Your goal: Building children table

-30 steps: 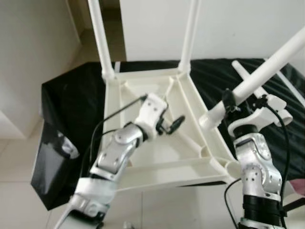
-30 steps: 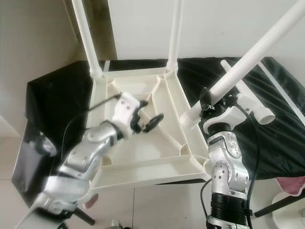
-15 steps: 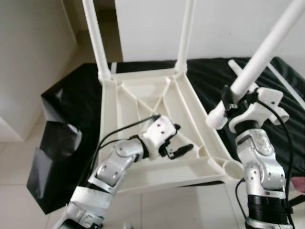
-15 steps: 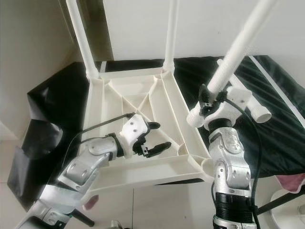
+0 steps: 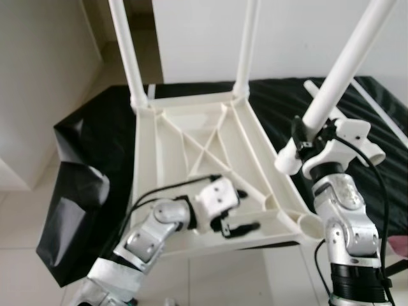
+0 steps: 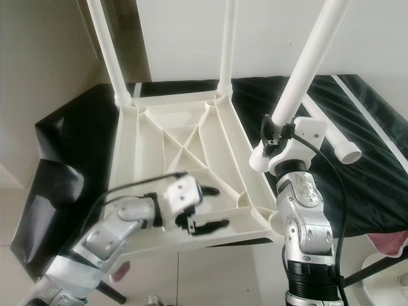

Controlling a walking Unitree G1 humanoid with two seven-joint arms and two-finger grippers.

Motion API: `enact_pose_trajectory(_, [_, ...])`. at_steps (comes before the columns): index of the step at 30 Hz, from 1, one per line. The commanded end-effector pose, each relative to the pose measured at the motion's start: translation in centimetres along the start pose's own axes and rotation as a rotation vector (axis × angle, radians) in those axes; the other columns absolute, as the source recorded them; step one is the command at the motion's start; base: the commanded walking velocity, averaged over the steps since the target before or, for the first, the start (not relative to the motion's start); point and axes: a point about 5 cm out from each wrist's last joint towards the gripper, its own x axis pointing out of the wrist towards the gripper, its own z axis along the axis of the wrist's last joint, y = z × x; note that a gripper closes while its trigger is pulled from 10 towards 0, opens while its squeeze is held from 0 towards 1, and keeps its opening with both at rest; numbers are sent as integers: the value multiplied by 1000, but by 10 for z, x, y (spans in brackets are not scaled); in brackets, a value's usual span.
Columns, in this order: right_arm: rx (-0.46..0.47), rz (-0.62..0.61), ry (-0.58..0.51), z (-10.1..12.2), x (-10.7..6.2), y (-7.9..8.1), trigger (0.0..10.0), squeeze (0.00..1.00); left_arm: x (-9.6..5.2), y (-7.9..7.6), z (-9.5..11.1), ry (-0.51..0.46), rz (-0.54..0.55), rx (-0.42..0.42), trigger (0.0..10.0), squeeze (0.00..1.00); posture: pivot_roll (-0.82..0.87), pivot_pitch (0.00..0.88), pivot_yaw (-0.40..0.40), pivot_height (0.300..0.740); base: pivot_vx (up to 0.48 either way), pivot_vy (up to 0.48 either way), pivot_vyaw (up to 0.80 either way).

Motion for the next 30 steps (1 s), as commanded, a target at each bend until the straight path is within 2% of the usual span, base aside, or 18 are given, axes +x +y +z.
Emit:
enact_pose_trajectory(1, [-8,-4,4,-2,-1,0,10000,0,1,1,-3,29,6,30,10000,0,28,0,14,740,0,0,0])
enact_pose_trajectory(4, [-8,-4,10,-3,-2,2,10000,0,7,9,-12,98,77,66,10000,0,25,0,17,740,0,0,0])
enact_pose_trajectory(7, [-9,-7,10,-3,-2,2,10000,0,9,15,-18,141,133,63,10000,0,24,0,18,740,0,0,0])
enact_pose_trajectory(14, [-10,-12,11,-3,-2,2,10000,0,11,20,-21,158,180,65,10000,0,19,0,20,740,0,0,0])
enact_pose_trajectory(17, [-5,-15,7,-3,-1,3,10000,0,19,35,-22,187,319,85,10000,0,13,0,19,740,0,0,0])
enact_pose_trajectory(21, [-4,-16,6,-3,0,4,10000,0,21,44,-22,201,393,88,10000,0,10,0,20,740,0,0,0])
enact_pose_trajectory(23, [-3,-19,5,-3,0,4,10000,0,21,58,-21,238,508,117,10000,0,6,0,20,740,0,0,0])
enact_pose_trajectory(25, [-3,-19,5,-3,0,4,10000,0,21,58,-21,238,508,117,10000,0,6,0,20,740,0,0,0])
enact_pose_trajectory(26, [-5,-22,3,-3,0,4,10000,0,22,70,-19,265,603,133,10000,0,2,0,21,740,0,0,0])
enact_pose_trajectory(27, [-6,-25,2,-3,-1,4,10000,0,22,75,-18,275,645,141,10000,0,0,0,23,740,0,0,0])
enact_pose_trajectory(30, [-8,-29,1,-3,-1,3,10000,0,21,81,-15,283,692,148,10000,0,0,0,23,740,0,0,0])
